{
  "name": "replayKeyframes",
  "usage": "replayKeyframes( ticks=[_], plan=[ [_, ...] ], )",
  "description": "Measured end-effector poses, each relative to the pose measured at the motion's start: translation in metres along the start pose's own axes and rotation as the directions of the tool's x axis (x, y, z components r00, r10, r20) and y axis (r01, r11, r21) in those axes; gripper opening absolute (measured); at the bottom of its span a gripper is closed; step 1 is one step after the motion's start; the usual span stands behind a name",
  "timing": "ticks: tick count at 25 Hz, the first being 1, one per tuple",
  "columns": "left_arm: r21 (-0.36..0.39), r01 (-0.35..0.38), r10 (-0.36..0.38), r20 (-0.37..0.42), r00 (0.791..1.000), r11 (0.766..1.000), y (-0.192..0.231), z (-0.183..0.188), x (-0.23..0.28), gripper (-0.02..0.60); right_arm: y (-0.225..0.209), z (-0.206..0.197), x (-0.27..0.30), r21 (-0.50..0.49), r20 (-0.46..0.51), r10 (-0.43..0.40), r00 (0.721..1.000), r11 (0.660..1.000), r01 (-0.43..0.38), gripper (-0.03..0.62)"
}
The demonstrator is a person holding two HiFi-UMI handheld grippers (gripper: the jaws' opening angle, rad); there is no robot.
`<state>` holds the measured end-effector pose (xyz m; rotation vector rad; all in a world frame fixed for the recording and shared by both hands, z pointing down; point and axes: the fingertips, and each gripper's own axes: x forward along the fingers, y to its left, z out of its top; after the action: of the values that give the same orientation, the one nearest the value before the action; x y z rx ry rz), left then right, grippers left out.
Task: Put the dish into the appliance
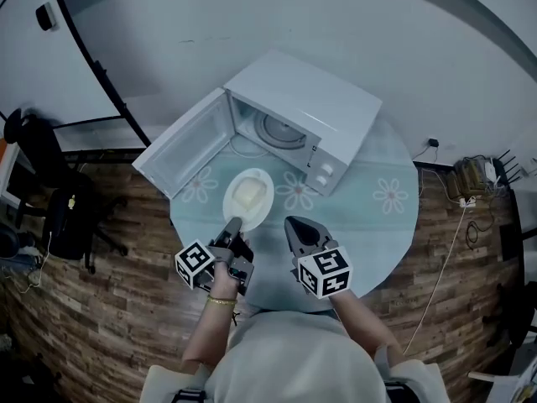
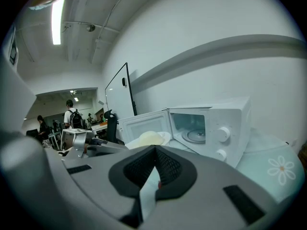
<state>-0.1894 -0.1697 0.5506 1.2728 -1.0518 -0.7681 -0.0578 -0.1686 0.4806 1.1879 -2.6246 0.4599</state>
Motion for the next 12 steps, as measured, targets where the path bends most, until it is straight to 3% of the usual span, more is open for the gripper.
replayKeyframes(
  ticks=[12],
  plan=[
    [0.010,-0.024,0.025,-0.076,0.997,1.000,0.014,0.010,0.072,0.051,-0.020,-0.001,0.018,0.038,-0.024,-0.008,1.000,0.999,0.008,0.005]
  ],
)
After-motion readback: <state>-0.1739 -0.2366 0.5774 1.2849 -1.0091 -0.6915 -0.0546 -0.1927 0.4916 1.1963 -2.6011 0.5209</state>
